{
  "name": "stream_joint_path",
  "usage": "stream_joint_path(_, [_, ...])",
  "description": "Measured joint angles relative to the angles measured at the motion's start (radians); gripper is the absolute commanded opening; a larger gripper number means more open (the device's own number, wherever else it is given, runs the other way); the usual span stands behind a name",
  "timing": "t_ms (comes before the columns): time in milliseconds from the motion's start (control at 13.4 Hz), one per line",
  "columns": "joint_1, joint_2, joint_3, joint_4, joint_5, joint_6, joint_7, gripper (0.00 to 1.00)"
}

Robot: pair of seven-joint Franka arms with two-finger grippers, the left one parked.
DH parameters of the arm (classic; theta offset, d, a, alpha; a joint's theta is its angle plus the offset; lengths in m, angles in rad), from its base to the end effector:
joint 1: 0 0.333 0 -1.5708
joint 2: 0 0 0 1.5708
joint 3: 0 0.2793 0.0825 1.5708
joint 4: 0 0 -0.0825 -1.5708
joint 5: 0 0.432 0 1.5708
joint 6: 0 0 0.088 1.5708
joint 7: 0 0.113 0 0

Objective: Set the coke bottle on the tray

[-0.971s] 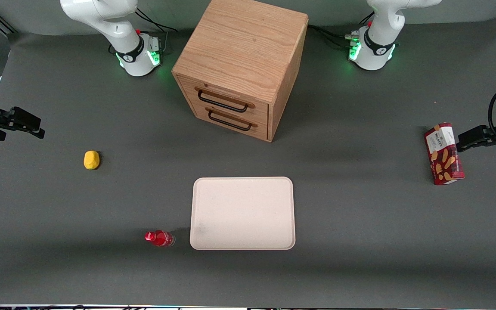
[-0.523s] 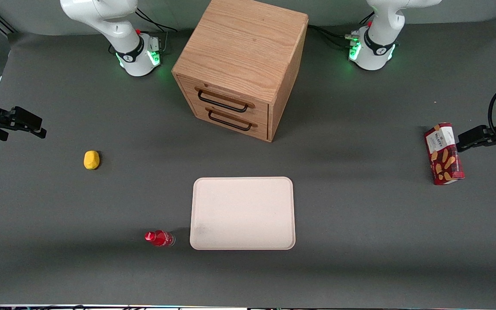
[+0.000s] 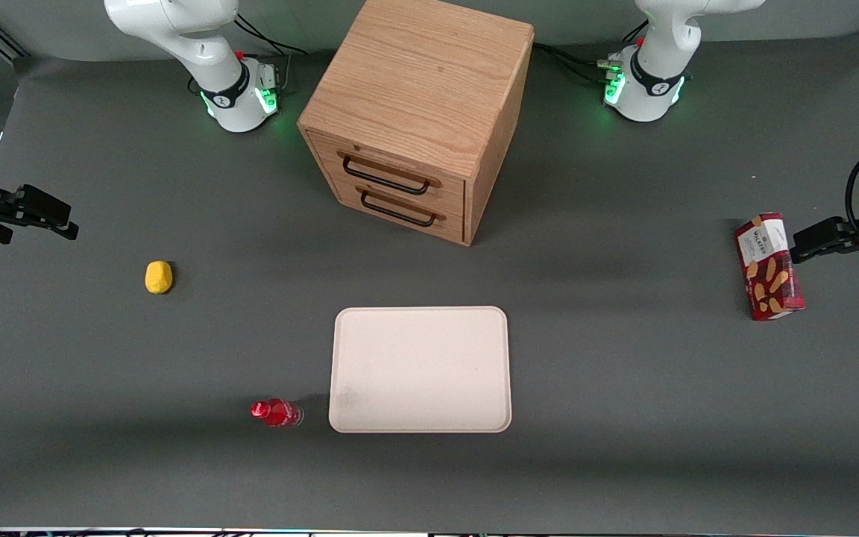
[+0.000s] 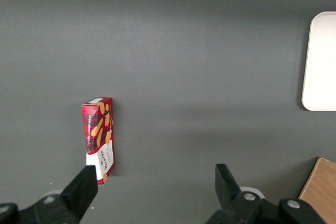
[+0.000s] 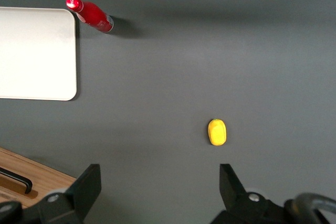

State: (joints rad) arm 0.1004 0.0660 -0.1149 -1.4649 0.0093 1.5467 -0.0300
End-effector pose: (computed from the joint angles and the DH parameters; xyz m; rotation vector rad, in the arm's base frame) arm 0.6187 -0.0058 0.5946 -3.1400 -0.0253 -0.0255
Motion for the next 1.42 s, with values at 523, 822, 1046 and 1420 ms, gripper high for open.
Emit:
stream_joint_path(523, [0.011,0.011,0.125,0.032,0.006,0.002,0.182,1.00])
stream_joint_path(822, [0.027,0.069,0.247,0.099,0.005,0.003,0.335,1.00])
stream_joint_path(1046, [0.032,0.119,0.275,0.149,0.005,0.006,0.351,1.00])
stream_joint_path(1420, [0.022,0.288,0.275,0.325,-0.014,0.007,0.315,1.00])
